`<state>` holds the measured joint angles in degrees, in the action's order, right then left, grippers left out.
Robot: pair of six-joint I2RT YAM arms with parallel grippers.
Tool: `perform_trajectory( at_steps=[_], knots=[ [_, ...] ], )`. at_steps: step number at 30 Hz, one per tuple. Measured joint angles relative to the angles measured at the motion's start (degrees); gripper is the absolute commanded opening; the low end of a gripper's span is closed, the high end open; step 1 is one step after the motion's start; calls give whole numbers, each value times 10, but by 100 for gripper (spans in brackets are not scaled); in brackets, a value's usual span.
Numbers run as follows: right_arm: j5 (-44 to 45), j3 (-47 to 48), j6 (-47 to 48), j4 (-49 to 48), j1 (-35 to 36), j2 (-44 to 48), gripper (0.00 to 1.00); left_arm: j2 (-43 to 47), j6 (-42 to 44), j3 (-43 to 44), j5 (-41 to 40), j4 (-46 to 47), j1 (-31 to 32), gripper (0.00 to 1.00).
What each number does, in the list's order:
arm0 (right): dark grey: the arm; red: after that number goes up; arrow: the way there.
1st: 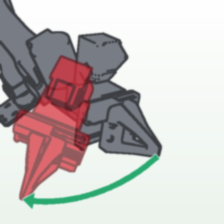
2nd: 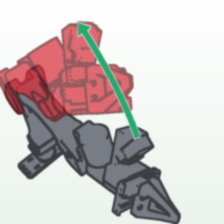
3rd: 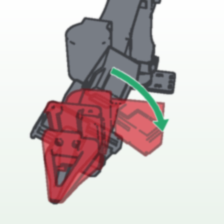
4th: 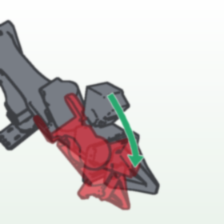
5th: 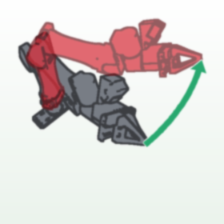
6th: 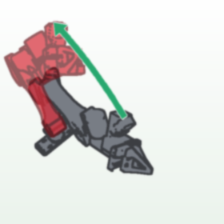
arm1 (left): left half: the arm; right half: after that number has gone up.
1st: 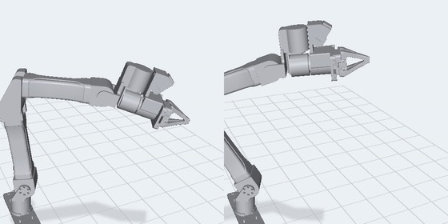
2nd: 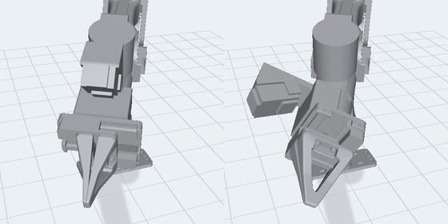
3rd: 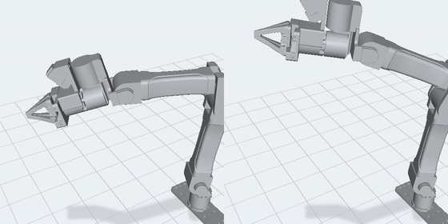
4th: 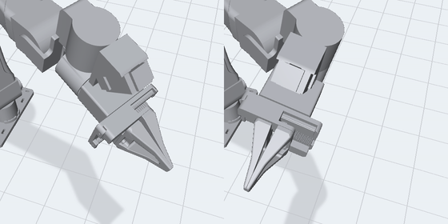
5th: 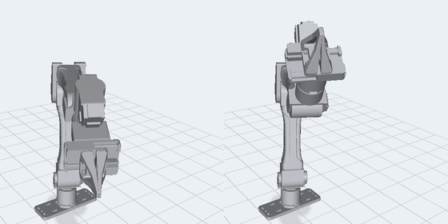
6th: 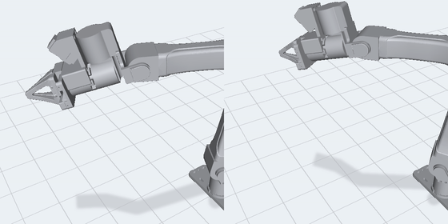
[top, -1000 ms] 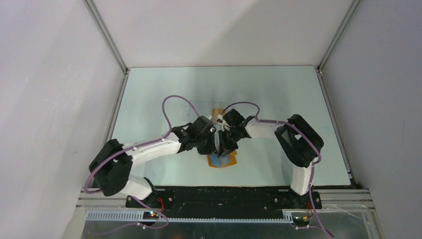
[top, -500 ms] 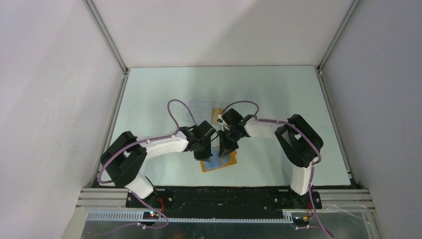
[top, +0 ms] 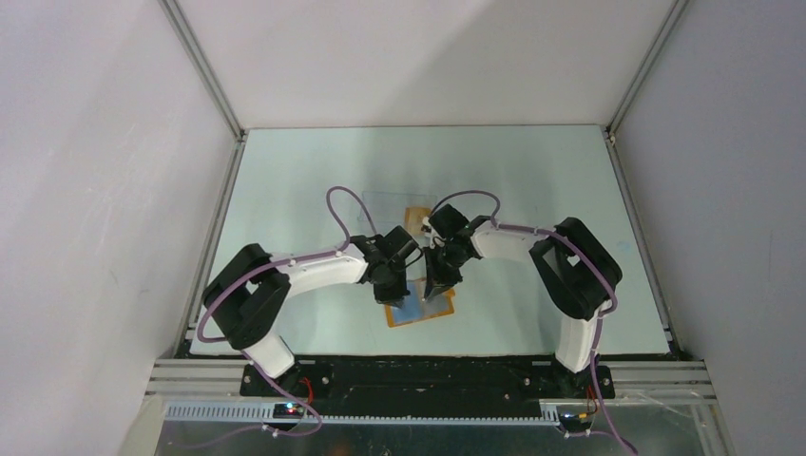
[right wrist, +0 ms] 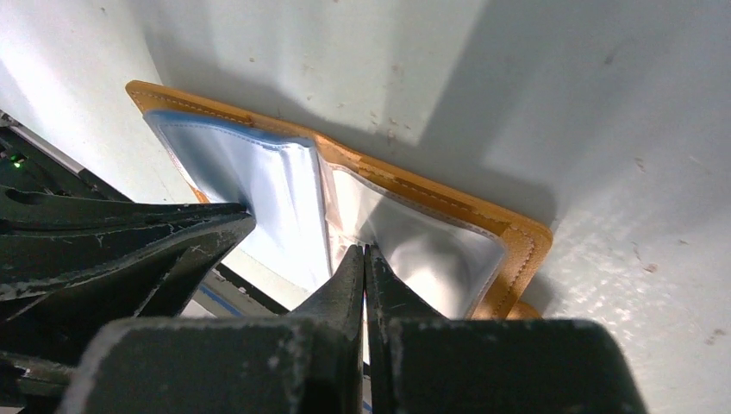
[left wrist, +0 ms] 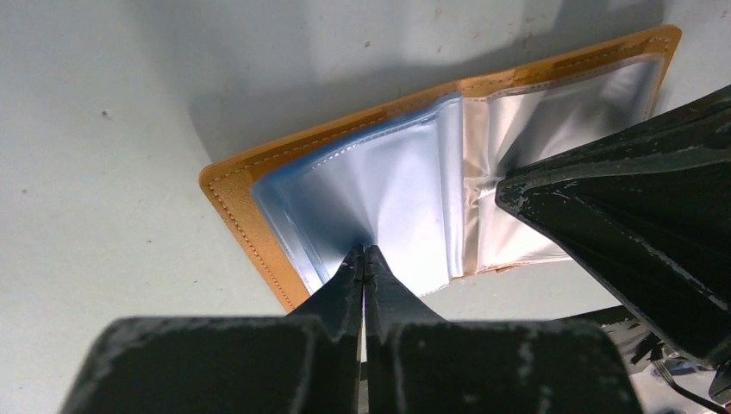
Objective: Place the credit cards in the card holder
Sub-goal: Open the card holder at the center of the board.
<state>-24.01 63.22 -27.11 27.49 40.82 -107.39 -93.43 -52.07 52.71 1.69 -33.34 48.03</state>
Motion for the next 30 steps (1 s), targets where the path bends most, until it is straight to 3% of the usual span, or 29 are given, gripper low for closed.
perform_trajectory(
  at_steps=[9, 23, 30],
  knots=[
    [-35, -38, 3, -15, -37, 14, 0, -7, -5, 4, 2, 23, 0, 0],
    [-222, -155, 50, -57, -183, 38, 0, -22, -5, 16, 14, 28, 1, 0],
    [-208, -153, 49, -32, -188, 38, 0, -32, -4, 30, 15, 15, 1, 0]
  ],
)
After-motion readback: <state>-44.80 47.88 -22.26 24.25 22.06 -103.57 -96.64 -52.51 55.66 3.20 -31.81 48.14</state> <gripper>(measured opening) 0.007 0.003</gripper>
